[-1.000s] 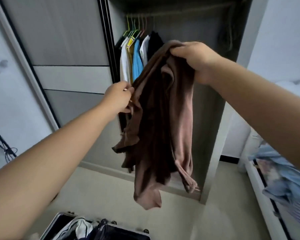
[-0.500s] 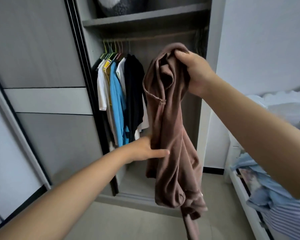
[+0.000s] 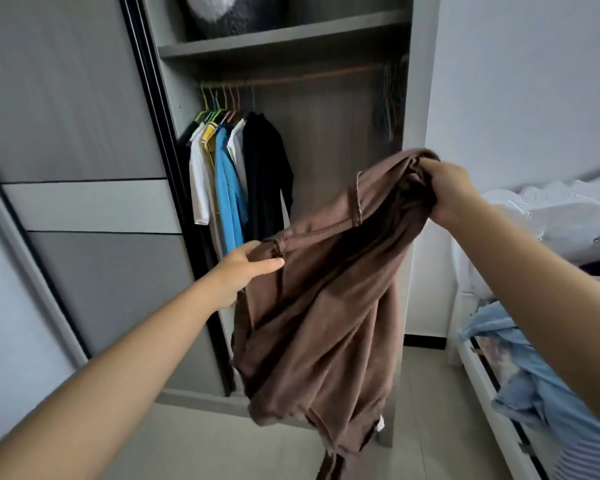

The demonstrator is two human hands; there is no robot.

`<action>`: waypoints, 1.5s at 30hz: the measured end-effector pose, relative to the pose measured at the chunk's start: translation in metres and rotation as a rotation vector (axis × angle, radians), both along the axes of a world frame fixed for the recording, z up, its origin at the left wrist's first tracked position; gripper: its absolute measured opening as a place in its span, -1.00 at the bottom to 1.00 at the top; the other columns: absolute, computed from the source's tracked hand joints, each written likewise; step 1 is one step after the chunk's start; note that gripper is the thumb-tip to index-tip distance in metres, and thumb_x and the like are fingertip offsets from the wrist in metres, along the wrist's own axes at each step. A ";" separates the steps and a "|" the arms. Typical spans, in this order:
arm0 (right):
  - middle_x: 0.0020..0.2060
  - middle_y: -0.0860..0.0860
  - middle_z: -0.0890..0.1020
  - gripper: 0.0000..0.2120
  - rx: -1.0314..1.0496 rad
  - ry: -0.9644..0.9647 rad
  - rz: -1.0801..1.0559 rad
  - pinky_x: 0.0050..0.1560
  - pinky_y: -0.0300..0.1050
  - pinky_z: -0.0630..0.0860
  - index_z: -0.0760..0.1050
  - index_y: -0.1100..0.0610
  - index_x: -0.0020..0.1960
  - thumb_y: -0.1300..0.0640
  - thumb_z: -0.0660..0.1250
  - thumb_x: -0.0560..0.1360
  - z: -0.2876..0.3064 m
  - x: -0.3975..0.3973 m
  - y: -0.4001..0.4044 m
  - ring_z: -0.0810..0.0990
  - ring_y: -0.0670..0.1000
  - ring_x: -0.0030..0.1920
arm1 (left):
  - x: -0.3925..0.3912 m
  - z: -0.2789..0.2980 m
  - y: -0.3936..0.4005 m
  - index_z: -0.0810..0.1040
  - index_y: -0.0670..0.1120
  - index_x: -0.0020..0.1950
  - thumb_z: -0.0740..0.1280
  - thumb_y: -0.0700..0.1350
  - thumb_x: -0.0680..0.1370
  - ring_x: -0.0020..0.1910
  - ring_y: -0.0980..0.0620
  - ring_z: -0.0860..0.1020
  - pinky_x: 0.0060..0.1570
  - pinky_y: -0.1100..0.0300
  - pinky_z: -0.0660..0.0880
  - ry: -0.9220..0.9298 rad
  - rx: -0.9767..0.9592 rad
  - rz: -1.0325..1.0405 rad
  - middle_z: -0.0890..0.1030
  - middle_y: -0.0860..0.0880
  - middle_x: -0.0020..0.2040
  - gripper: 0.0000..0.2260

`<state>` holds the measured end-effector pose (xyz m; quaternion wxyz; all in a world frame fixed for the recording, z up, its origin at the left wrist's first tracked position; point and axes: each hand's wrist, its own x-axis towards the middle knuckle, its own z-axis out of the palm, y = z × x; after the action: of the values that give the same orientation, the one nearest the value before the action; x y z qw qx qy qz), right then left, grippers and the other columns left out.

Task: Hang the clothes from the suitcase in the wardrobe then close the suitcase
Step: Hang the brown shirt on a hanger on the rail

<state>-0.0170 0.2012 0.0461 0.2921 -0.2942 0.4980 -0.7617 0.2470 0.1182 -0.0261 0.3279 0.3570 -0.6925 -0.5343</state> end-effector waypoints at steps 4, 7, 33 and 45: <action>-0.27 0.11 0.53 -0.89 0.351 0.382 0.022 -0.17 -0.12 0.50 0.46 0.20 -0.19 0.25 0.26 0.52 -0.015 0.000 -0.002 0.52 -0.02 -0.39 | -0.008 0.026 -0.001 0.41 -0.14 -0.11 0.21 -0.44 0.38 -0.21 0.00 0.41 -0.28 0.23 0.32 -0.010 -0.050 0.157 0.41 -0.04 -0.30 -0.77; -0.03 0.04 0.50 -0.80 0.505 0.894 0.267 -0.05 -0.20 0.44 0.43 0.12 0.07 0.21 0.36 0.47 -0.026 0.025 0.004 0.50 -0.01 -0.07 | -0.020 0.045 0.000 0.39 -0.11 -0.16 0.20 -0.37 0.46 -0.20 0.02 0.39 -0.26 0.26 0.30 0.063 -0.116 0.252 0.39 -0.02 -0.28 -0.84; -0.53 -0.15 0.58 -0.69 0.089 0.546 0.461 -0.33 -0.42 0.48 0.48 0.16 -0.28 0.44 0.11 0.50 -0.036 0.071 -0.014 0.54 -0.21 -0.41 | 0.041 0.008 0.008 0.41 -0.04 0.05 0.10 -0.31 0.58 -0.33 0.13 0.50 -0.22 0.24 0.51 -0.530 0.022 0.117 0.51 0.00 -0.22 -0.80; 0.14 -0.06 0.45 -0.47 0.206 1.384 0.420 0.12 -0.38 0.35 0.30 0.01 0.29 0.37 0.11 0.38 -0.059 0.003 -0.013 0.43 -0.03 0.14 | -0.065 0.049 -0.014 0.41 -0.15 -0.32 0.21 -0.32 0.50 -0.33 -0.05 0.45 -0.28 0.20 0.37 -0.068 0.211 0.245 0.48 -0.12 -0.32 -0.80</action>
<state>-0.0143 0.1877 -0.0133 0.0766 -0.7687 0.5708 -0.2784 0.1818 0.1047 0.0228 0.3276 0.4890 -0.5944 -0.5480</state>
